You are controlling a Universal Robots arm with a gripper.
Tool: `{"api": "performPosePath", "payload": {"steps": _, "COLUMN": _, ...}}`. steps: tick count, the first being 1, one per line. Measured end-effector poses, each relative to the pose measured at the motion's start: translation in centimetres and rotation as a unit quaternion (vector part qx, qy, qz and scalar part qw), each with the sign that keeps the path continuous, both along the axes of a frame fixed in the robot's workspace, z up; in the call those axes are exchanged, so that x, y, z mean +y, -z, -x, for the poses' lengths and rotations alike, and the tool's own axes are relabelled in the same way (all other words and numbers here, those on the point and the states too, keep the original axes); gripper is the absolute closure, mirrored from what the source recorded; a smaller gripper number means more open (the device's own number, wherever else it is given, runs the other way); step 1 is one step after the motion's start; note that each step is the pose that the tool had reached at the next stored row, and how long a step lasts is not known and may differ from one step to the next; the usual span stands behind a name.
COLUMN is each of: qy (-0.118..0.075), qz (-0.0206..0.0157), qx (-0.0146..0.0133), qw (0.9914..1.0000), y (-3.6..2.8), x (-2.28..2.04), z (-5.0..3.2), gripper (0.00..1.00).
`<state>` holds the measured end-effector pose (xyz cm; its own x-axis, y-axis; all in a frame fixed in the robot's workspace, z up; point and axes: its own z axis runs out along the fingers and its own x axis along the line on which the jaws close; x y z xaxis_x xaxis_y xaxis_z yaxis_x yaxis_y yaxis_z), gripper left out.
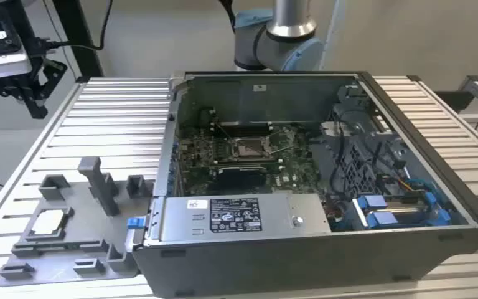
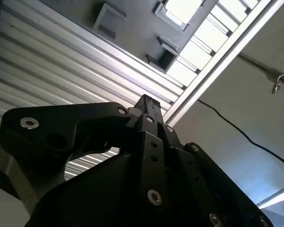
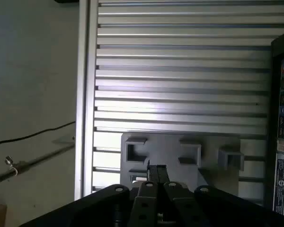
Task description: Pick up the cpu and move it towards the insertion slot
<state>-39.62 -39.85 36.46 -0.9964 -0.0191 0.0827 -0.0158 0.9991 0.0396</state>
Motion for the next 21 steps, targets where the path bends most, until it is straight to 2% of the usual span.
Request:
{"api": "performPosePath", "payload": {"steps": 12, "qy": 0.0, "qz": 0.0, "qx": 0.0055, "qw": 0.99999, "y": 0.0, "x": 0.0, "z": 0.0, "gripper": 1.0}}
{"api": "performPosePath", "payload": {"steps": 16, "qy": 0.0, "qz": 0.0, "qx": 0.0056, "qw": 0.99998, "y": 0.0, "x": -0.01, "z": 0.24, "gripper": 1.0}}
{"api": "performPosePath", "payload": {"steps": 18, "qy": 0.0, "qz": -0.0001, "qx": 0.0038, "qw": 0.99999, "y": 0.0, "x": -0.12, "z": 0.54, "gripper": 1.0}}
{"api": "performPosePath", "payload": {"steps": 19, "qy": 0.0, "qz": -0.0001, "qx": 0.002, "qw": 1.0, "y": 0.01, "x": -0.21, "z": 0.72, "gripper": 1.0}}
{"api": "performPosePath", "payload": {"steps": 20, "qy": -0.001, "qz": -0.0001, "qx": -0.0016, "qw": 1.0, "y": 0.03, "x": -0.31, "z": 0.89, "gripper": 1.0}}
{"api": "performPosePath", "payload": {"steps": 21, "qy": -0.001, "qz": -0.0001, "qx": -0.0065, "qw": 0.99998, "y": 0.06, "x": -0.37, "z": 1.0, "gripper": 1.0}}
